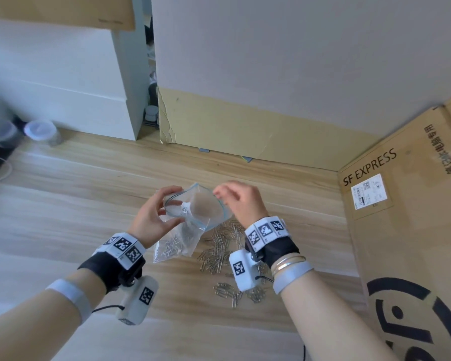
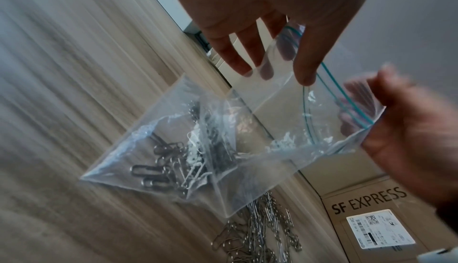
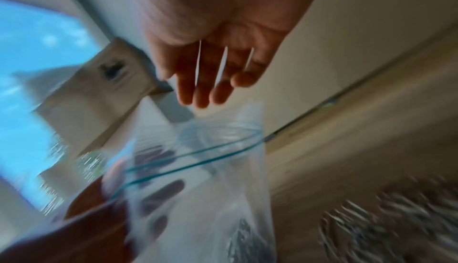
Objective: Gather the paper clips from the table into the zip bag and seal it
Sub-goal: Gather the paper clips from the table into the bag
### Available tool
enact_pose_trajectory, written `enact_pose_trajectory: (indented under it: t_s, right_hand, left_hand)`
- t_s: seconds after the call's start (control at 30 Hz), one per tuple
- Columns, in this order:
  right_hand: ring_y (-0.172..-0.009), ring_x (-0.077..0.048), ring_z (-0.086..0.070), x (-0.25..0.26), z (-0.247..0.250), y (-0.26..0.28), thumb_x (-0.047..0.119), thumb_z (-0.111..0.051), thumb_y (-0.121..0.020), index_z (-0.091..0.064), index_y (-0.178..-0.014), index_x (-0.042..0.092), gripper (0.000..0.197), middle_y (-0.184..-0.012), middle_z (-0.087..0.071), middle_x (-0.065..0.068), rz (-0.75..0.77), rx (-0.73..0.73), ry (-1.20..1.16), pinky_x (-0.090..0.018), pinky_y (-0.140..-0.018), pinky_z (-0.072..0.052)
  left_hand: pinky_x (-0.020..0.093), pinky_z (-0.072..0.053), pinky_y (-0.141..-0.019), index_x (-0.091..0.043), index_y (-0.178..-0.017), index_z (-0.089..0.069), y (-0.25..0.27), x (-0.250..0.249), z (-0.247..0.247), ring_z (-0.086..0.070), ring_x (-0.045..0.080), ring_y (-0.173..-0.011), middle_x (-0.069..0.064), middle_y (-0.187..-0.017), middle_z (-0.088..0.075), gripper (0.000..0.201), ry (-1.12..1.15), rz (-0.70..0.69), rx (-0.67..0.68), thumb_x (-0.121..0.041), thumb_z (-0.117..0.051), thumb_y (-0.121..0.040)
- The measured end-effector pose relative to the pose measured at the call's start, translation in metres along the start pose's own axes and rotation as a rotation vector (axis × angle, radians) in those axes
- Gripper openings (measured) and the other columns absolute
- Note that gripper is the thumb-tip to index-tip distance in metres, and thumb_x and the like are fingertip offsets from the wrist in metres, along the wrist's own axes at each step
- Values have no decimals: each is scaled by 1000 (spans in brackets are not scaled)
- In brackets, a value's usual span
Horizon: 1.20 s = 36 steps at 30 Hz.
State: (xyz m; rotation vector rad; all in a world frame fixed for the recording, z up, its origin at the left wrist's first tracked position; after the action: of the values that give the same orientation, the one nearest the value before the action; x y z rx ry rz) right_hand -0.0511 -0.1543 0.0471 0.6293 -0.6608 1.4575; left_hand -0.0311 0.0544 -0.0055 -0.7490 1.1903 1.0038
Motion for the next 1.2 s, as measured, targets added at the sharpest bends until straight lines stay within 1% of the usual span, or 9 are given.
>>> enact_pose_trajectory:
  t_s: [0.1,0.2,0.3,0.47,0.6,0.7,0.8,0.93,1.2]
  right_hand:
    - [-87,-19,-62,-36,-6,-1,17,-44,-94,-64,-100,13,21,-100,-66,-1,-209,-64,8,-36,-85,-52]
    - [-122,-22,-44,-62,-37,5,14,-41,-94,-45,-130,11,36,-139,-43,-6,-270,323,295,-36,-106,-35]
    - [-137,-23,-24,-72,-59,11,10,-41,-89,-36,-138,18,50,-150,-27,-2,-182,478,482,-42,-113,-22]
    - [-128,-18,-35,-79,-58,33,-9,-40,-81,-56,-118,19,49,-135,-47,1,-96,447,301,-29,-109,-23]
    - [-123,-17,-38,-88,-48,62,-4,-41,-82,-59,-112,24,45,-128,-51,4,-86,503,321,-32,-110,-25]
    - [-131,-19,-30,-90,-42,76,21,-48,-87,-49,-123,32,37,-138,-42,4,-96,498,446,-42,-113,-21]
    - [-138,-26,-8,-95,-46,89,60,-54,-76,-18,-136,47,71,-151,-14,5,-206,465,597,-57,-113,-10]
    - [-139,-31,2,-101,-63,101,75,-49,-68,-5,-136,51,84,-154,2,5,-276,491,673,-59,-109,-4]
    - [-125,-32,-32,-98,-68,91,38,-42,-93,-37,-132,25,42,-136,-37,-8,-165,387,665,-43,-103,-33]
  left_hand:
    - [17,-48,-87,-61,-103,-44,-1,-1,4,-60,1,-103,-36,-112,-54,76,1,2,-18,0,-74,-68]
    - [14,-48,-85,-61,-102,-46,-1,1,5,-60,1,-103,-36,-111,-55,75,8,7,-21,1,-73,-68]
    - [16,-49,-84,-51,-106,-48,2,5,6,-61,4,-104,-33,-112,-56,68,32,16,-14,1,-72,-69]
    - [16,-49,-83,-39,-110,-46,0,6,4,-61,3,-103,-33,-112,-56,61,47,29,-12,1,-71,-70]
    - [16,-49,-80,-38,-110,-46,2,5,-3,-61,3,-102,-30,-111,-57,62,60,42,-1,3,-70,-71]
    - [13,-47,-79,-40,-110,-46,2,2,-7,-61,1,-102,-33,-111,-56,63,49,49,11,2,-71,-71]
    - [12,-47,-81,-40,-109,-46,3,-1,-9,-60,-2,-101,-38,-109,-55,63,47,51,26,2,-71,-71]
    - [9,-46,-77,-40,-108,-45,5,-3,-10,-61,-4,-99,-39,-108,-54,62,35,44,31,3,-70,-71]
    - [8,-43,-70,-38,-108,-46,7,-1,-10,-62,-2,-99,-36,-109,-55,58,34,27,19,1,-70,-72]
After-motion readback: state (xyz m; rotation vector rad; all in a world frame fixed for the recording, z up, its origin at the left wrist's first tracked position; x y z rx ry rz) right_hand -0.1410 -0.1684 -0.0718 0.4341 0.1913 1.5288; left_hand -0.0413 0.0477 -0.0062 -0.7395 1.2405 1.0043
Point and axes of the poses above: each hand's wrist, its own y-axis away from the middle knuckle, its own z-axis out of the back of the hand, x = y × z, the point moved 2 cm from there along -y, towards the middle knuckle
